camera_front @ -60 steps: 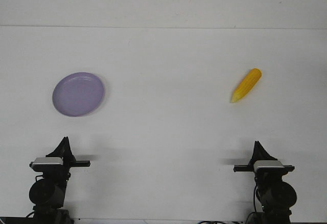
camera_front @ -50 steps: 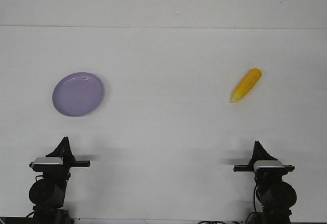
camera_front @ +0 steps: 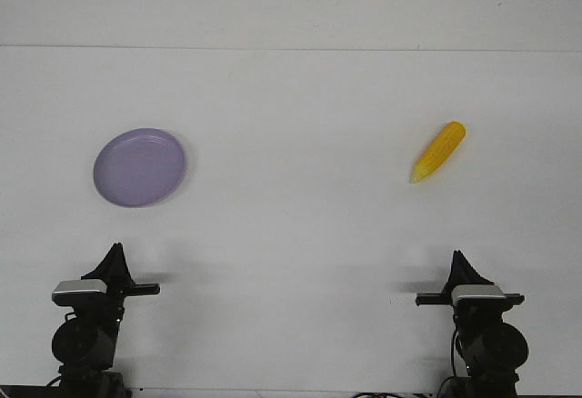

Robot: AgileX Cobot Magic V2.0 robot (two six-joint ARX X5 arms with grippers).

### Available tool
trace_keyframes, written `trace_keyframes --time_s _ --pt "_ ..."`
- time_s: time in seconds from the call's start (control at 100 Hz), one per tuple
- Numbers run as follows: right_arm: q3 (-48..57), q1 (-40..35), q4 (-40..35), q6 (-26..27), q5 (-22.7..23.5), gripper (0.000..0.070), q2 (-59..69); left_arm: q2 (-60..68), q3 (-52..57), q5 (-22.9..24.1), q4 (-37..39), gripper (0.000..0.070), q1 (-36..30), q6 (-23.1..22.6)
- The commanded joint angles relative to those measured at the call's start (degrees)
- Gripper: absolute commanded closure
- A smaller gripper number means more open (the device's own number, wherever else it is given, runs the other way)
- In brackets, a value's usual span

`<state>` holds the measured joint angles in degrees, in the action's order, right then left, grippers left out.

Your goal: Place corn on plate with both arms

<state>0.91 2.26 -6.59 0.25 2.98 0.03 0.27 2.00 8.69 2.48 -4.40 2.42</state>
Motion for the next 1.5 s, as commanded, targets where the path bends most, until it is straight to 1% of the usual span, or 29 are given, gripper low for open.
trace_keyframes --time_s 0.0,0.04,0.15,0.18,0.23,0.25,0.27,0.33,0.35,0.38,0.46,0.59,0.64,0.74,0.82,0.96,1.1,1.28,1.38,1.49 --pt "-0.2 0.0 0.6 0.6 0.0 0.0683 0.0 -0.1 -1.2 -0.2 0.6 0.0684 0.0 4.0" --pt "-0.2 0.0 0.6 0.6 0.0 0.0683 0.0 -0.1 -1.2 -0.2 0.6 0.0685 0.0 5.8" --pt "-0.2 0.0 0.6 0.6 0.0 0.0683 0.0 -0.1 0.3 -0.2 0.6 0.069 0.0 9.0" --pt "-0.2 0.0 0.6 0.6 0.0 0.0683 0.0 0.0 1.3 -0.2 0.6 0.0688 0.0 10.6" --pt "-0.2 0.0 0.6 0.6 0.0 0.0683 0.0 0.7 3.6 -0.2 0.5 0.0665 0.0 12.1" --pt "-0.2 0.0 0.6 0.6 0.0 0.0683 0.0 1.1 4.7 -0.2 0.3 0.063 0.0 12.3" --pt "-0.2 0.0 0.6 0.6 0.0 0.0683 0.0 1.6 5.9 -0.2 0.1 0.0574 0.0 12.4" --pt "-0.2 0.0 0.6 0.6 0.0 0.0683 0.0 3.9 9.9 -0.2 -0.9 0.0346 -0.1 15.1" --pt "-0.2 0.0 0.6 0.6 0.0 0.0683 0.0 5.0 11.3 -0.2 -1.1 0.0284 0.0 15.7" --pt "-0.2 0.0 0.6 0.6 0.0 0.0683 0.0 6.9 13.3 -0.2 -1.7 0.0243 0.0 15.9" --pt "-0.2 0.0 0.6 0.6 0.0 0.0683 0.0 13.1 20.0 -0.1 -6.2 0.0248 0.0 15.5" --pt "-0.2 0.0 0.6 0.6 0.0 0.0683 0.0 25.7 30.7 1.2 -13.3 0.0246 0.5 11.5" --pt "-0.2 0.0 0.6 0.6 0.0 0.0683 0.0 31.1 34.5 1.8 -15.3 0.0244 1.4 9.9" --pt "-0.2 0.0 0.6 0.6 0.0 0.0683 0.0 42.8 41.6 1.8 -17.9 0.0241 4.9 8.5" --pt "-0.2 0.0 0.6 0.6 0.0 0.0683 0.0 52.0 46.2 0.5 -18.6 0.0241 8.8 6.8" --pt "-0.2 0.0 0.6 0.6 0.0 0.0683 0.0 67.7 53.5 -7.4 -19.7 0.0242 15.8 6.9" --pt "-0.2 0.0 0.6 0.6 0.0 0.0683 0.0 81.7 59.9 -11.5 -20.1 0.0241 19.6 6.7" --pt "-0.2 0.0 0.6 0.6 0.0 0.0683 0.0 95.2 66.2 -12.7 -20.0 0.0242 21.3 6.3" --pt "-0.2 0.0 0.6 0.6 0.0 0.0683 0.0 100.0 68.0 -12.8 -19.9 0.0242 21.3 5.9" --pt "-0.2 0.0 0.6 0.6 0.0 0.0683 0.0 102.9 68.3 -12.8 -18.1 0.0244 21.3 5.9"
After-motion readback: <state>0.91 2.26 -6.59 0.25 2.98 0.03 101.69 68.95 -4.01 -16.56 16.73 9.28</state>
